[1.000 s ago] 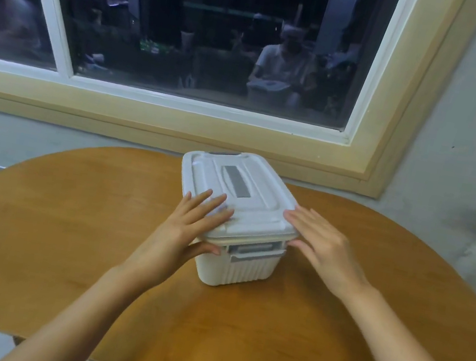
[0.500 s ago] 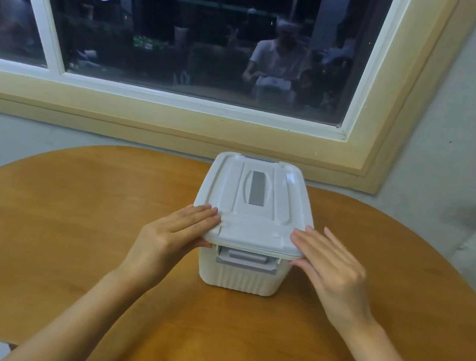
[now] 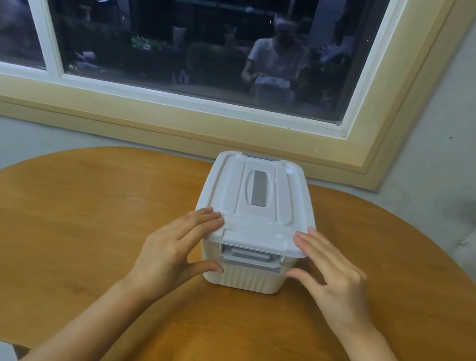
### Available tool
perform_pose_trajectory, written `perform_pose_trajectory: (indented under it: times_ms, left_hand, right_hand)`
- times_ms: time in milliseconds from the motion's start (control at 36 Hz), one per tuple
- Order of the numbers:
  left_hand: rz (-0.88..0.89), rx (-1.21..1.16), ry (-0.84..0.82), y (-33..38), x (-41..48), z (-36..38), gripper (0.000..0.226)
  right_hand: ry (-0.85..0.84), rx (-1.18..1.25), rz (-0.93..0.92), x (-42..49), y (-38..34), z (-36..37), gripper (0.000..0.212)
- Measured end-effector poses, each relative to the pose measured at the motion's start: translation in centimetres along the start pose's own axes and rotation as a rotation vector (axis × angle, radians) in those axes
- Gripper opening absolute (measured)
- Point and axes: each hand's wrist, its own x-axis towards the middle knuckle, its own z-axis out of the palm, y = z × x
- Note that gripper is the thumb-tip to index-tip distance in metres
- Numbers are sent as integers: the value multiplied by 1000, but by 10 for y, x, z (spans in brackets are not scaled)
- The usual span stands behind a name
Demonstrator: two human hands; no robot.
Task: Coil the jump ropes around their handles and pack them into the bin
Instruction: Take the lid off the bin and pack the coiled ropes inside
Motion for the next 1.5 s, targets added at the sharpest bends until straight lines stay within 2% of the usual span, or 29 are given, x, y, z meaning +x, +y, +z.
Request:
perform_pose_trajectory:
  times_ms: [111, 167, 500, 583, 722, 833, 889, 972, 1083, 1139, 1222, 1278, 1389, 1444, 1500]
  left_hand:
    - [-26, 6, 51, 6, 1, 7, 71]
    - [-35, 7, 90, 7, 0, 10, 69]
    - [-198, -109, 243, 16, 4, 21, 58]
    - [-257, -151, 295, 19, 8, 24, 48]
    - [-275, -165, 295, 21, 9, 24, 45]
    - [-225, -129, 242, 17, 12, 17, 48]
    - [-235, -185, 187, 14, 19, 10, 48]
    - [-303, -350, 81, 6, 33, 0, 47]
    - [-482, -551, -131, -17, 48, -3, 55]
    - [-483, -521, -214, -22, 48, -3, 52]
    - [-469, -419, -211, -14, 43, 2, 55]
    - [-425, -324, -213, 3, 39, 6, 59]
    - [-220, -82, -258, 49, 36, 10, 71]
    - [-141, -105, -281, 66, 47, 8, 68]
    - [-113, -238, -345, 72, 66, 6, 63]
  right_hand:
    - [-88, -87, 100, 2, -13, 4, 76]
    - [-88, -119, 136, 4, -19, 9, 80]
    - [50, -3, 246, 10, -23, 16, 65]
    - [100, 36, 300, 11, -25, 20, 53]
    - [96, 69, 338, 12, -29, 20, 50]
    - [70, 69, 349, 14, -30, 17, 52]
    - [64, 78, 348, 15, -30, 17, 52]
    - [70, 59, 329, 16, -29, 15, 53]
    - [55, 42, 314, 19, -30, 11, 52]
    - [9, 48, 317, 22, -30, 7, 53]
    - [-72, 15, 340, 27, -27, -7, 50]
    - [-172, 27, 433, 31, -14, -21, 44]
    - [-334, 42, 592, 43, 39, -45, 37]
    - [-435, -38, 605, 54, 62, -51, 40]
    - [-557, -176, 620, 68, 77, -50, 46]
